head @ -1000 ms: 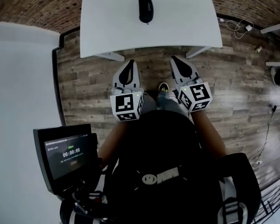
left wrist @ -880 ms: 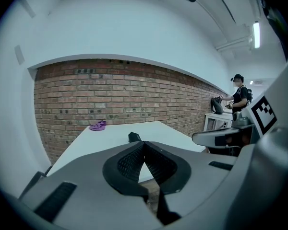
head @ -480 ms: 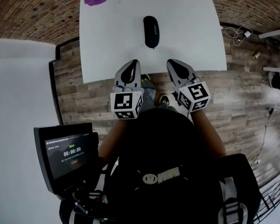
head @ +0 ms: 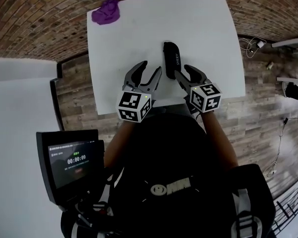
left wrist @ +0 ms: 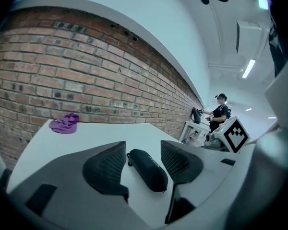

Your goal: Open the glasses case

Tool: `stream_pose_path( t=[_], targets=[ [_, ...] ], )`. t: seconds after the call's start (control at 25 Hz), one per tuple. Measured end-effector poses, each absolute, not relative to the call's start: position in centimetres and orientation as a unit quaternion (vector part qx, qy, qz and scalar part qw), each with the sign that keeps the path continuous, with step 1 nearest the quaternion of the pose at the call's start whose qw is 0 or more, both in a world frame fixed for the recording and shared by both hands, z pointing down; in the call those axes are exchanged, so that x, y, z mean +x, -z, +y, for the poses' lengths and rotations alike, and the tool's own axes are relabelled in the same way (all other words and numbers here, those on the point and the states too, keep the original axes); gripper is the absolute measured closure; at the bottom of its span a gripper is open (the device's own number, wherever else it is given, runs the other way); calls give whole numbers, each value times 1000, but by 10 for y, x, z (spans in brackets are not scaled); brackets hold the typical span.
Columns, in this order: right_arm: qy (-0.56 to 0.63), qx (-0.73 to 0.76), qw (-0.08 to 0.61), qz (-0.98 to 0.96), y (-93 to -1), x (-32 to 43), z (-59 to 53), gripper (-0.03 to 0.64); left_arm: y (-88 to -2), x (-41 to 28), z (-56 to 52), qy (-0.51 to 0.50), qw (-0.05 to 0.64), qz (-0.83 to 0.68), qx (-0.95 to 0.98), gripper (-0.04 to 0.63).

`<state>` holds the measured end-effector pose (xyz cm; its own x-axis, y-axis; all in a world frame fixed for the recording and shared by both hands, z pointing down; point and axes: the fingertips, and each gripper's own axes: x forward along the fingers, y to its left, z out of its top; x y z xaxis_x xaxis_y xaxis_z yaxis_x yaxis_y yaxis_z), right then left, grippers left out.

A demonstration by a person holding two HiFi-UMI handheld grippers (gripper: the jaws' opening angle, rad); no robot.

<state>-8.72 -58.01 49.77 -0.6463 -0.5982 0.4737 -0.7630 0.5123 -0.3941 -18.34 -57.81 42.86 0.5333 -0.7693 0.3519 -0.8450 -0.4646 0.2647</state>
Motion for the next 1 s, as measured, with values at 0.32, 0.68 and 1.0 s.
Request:
stream_pose_path(
  t=[0.32, 0.68, 1.0],
  targets=[
    [-383, 353, 208, -828, -566, -99, -616, 290, -435, -175, -615, -48, 270, -397, 876, 172],
    [-412, 261, 244, -838, -573, -132, -605, 295, -448, -175, -625, -40, 311, -374, 873, 172],
    [-416, 207, -24, -885, -461, -120, -620, 310, -421, -174, -633, 78, 382, -313, 866, 172]
  ],
)
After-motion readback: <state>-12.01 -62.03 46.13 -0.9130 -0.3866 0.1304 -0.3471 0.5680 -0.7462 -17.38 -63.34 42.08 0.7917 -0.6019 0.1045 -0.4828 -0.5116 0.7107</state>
